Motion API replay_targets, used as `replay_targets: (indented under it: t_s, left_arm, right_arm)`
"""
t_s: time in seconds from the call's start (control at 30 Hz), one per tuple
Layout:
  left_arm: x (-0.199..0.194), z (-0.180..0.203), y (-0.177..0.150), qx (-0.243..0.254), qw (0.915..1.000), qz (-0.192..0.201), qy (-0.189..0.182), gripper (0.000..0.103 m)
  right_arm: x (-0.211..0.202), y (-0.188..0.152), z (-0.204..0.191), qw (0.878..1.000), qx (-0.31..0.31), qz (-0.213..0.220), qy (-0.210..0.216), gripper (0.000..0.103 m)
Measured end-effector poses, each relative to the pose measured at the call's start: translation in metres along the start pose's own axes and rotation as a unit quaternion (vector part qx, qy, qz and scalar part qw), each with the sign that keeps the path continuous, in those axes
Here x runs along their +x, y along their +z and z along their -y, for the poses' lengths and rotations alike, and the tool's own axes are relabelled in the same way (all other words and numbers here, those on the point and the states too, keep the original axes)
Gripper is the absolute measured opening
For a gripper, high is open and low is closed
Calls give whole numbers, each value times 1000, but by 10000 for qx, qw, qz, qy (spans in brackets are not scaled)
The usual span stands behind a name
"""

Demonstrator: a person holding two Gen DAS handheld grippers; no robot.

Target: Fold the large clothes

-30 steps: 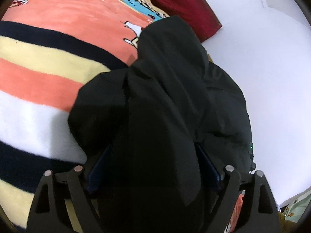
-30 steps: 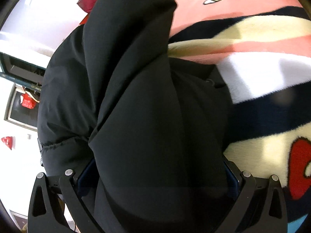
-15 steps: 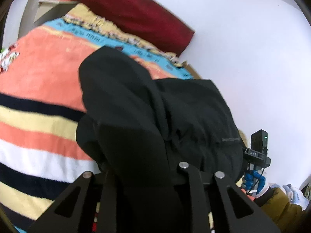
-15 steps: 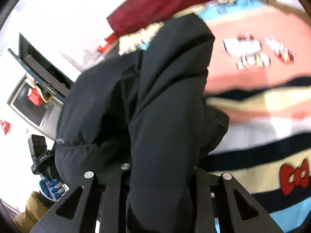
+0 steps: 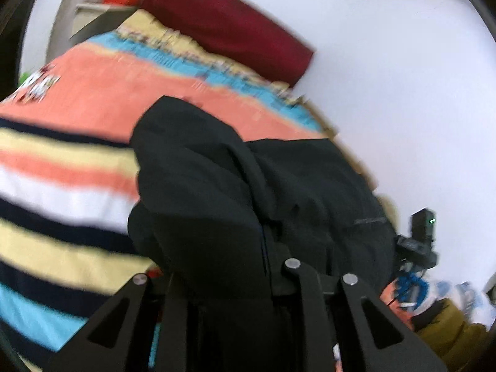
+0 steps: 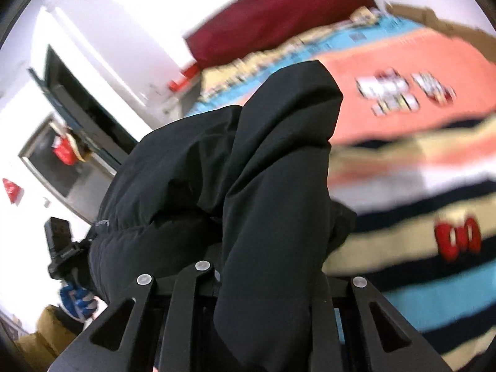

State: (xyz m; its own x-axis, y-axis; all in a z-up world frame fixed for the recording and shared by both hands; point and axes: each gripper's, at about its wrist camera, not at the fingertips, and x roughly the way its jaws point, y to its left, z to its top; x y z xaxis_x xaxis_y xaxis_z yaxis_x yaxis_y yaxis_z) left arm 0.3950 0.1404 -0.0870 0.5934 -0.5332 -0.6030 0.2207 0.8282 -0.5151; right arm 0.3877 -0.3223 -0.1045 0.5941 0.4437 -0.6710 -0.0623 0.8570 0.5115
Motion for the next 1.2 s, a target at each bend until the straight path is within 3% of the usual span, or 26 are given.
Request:
replay_targets:
  t_s: [0.1, 0.2, 0.27, 0.53, 0.73, 1.0, 1.13, 1.2]
  left_arm:
    - [2, -22, -16, -192, 9992, -161, 327, 31]
    - [-11, -39, -18, -367, 9968, -74, 702, 55]
    - [-23, -49, -17, -478, 9955, 6, 813, 57]
    - [-96, -28, -28, -389, 9851, 318, 1644, 57]
    - [-148, 25, -67, -230, 9776, 479, 2039, 57]
    - [-187, 97, -129, 114, 9689, 688, 2374, 58]
    - [-193, 140, -161, 584, 9585, 689, 2706, 69]
    - [-196, 158, -175, 749, 9527, 749, 2848, 70]
  right_arm:
    - [6, -20, 32, 9988, 458, -80, -133, 28]
    - [0, -28, 47, 9968, 692, -59, -388, 49]
    - [-15, -28, 48, 9945, 690, 94, -779, 74]
    - [-88, -44, 13, 9890, 189, 407, -1408, 80]
    - [-131, -86, -37, 9902, -171, 461, -1311, 90]
    - [-170, -146, -91, 9877, -560, 618, -1325, 102]
    - [-181, -179, -125, 9788, -1054, 781, -1572, 103]
    - [-186, -193, -137, 9748, -1233, 875, -1641, 103]
